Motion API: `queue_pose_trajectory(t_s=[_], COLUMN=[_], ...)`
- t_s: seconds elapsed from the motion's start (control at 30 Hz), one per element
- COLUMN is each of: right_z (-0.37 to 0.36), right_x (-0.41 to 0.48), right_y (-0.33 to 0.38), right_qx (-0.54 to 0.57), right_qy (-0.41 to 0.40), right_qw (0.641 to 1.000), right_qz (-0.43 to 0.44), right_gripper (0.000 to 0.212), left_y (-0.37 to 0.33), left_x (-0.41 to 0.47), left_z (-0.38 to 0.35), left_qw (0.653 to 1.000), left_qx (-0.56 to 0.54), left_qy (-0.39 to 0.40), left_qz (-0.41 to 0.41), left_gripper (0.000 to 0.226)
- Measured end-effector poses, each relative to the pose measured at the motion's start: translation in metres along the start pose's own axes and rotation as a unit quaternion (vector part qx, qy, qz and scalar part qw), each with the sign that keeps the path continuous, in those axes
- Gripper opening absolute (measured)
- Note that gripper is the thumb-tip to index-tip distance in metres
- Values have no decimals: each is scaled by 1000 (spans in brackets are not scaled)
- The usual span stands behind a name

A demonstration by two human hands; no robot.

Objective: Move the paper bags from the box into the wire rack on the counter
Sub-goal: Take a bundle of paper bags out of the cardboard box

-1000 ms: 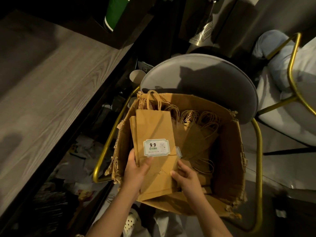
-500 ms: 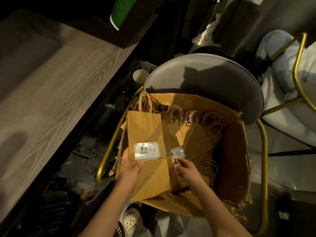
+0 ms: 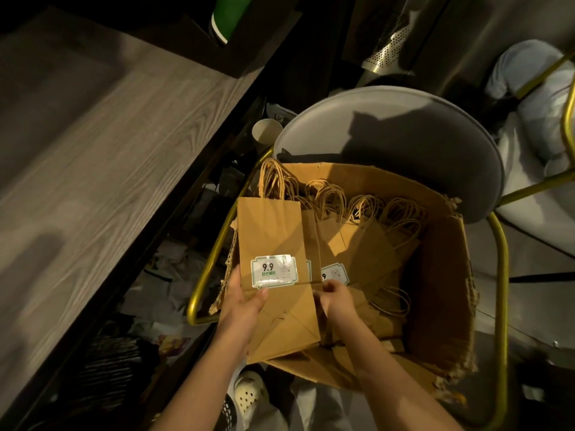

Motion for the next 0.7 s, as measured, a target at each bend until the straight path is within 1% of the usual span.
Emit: queue_pose_trajectory(t_s=[0.13,0.17,0.27,0.33,0.43,0.57,0.63,0.7], right_z=[15,21,45,63,89,119,129,133], right_x=[-5,-7,-18,-26,-43,-69,-78,-80], right_y=[3,3,3,4,7,14,15,14], right_qx=[0,9,28,46,90,161,200,237], right_qy=[-40,-52,-101,-130,-159,-184,-188,-173], right_qw=[998,997,992,986,973,947,937,935], right_qz=[43,52,77,98,144,211,216,200], right_gripper=[24,25,39,40,39,35,35,37], left_y=[0,0,0,-2,-2,-3,-1,0], left_x=[0,0,0,-1,-2,-5,-5,-4], left_z=[0,1,0,1,1,0,0,-2], left_qw=[1000,1000,1000,1000,1000,1000,1000,1000], left_qx=[-3,-2,-4,5,12,13,13,9], left_qy=[3,2,4,1,-9,-7,0,5], left_qz=[1,1,-3,-8,-7,-4,0,3], left_gripper=[59,58,51,50,54,59,58,56])
Point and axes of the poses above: each hand's wrist, its own x-axis towards the middle knuckle, its own z-axis out of the back of the hand, y = z × x, the point moved 7 cm from there along x, towards the middle knuckle, and after that the axes turned 1 degree about x, right-handed, at the moved point
